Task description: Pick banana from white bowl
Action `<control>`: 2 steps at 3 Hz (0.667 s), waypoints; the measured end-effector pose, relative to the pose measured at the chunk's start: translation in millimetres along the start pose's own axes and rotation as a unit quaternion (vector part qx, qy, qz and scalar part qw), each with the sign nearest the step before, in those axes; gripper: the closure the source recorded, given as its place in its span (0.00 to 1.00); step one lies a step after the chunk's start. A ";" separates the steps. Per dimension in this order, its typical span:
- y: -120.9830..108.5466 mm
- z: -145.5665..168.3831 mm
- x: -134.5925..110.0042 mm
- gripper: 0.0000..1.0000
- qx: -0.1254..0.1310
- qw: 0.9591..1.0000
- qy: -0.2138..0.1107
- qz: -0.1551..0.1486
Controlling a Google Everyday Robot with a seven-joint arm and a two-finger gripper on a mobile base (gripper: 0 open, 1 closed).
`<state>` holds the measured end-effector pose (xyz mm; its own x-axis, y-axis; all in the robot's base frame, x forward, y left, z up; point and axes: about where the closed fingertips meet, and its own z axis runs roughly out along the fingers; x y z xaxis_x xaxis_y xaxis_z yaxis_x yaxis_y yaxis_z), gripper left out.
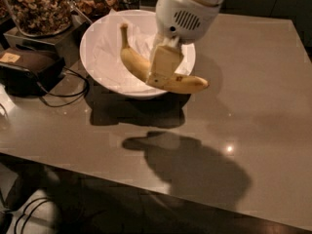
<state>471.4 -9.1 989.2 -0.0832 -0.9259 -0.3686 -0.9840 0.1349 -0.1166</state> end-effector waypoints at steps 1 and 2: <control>44.8 -11.9 30.4 1.00 -0.007 0.999 -0.017 0.045; 45.3 -11.8 30.7 1.00 -0.007 0.999 -0.017 0.045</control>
Offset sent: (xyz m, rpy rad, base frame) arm -0.0732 -0.0448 -0.0110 0.0669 0.0660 -0.1113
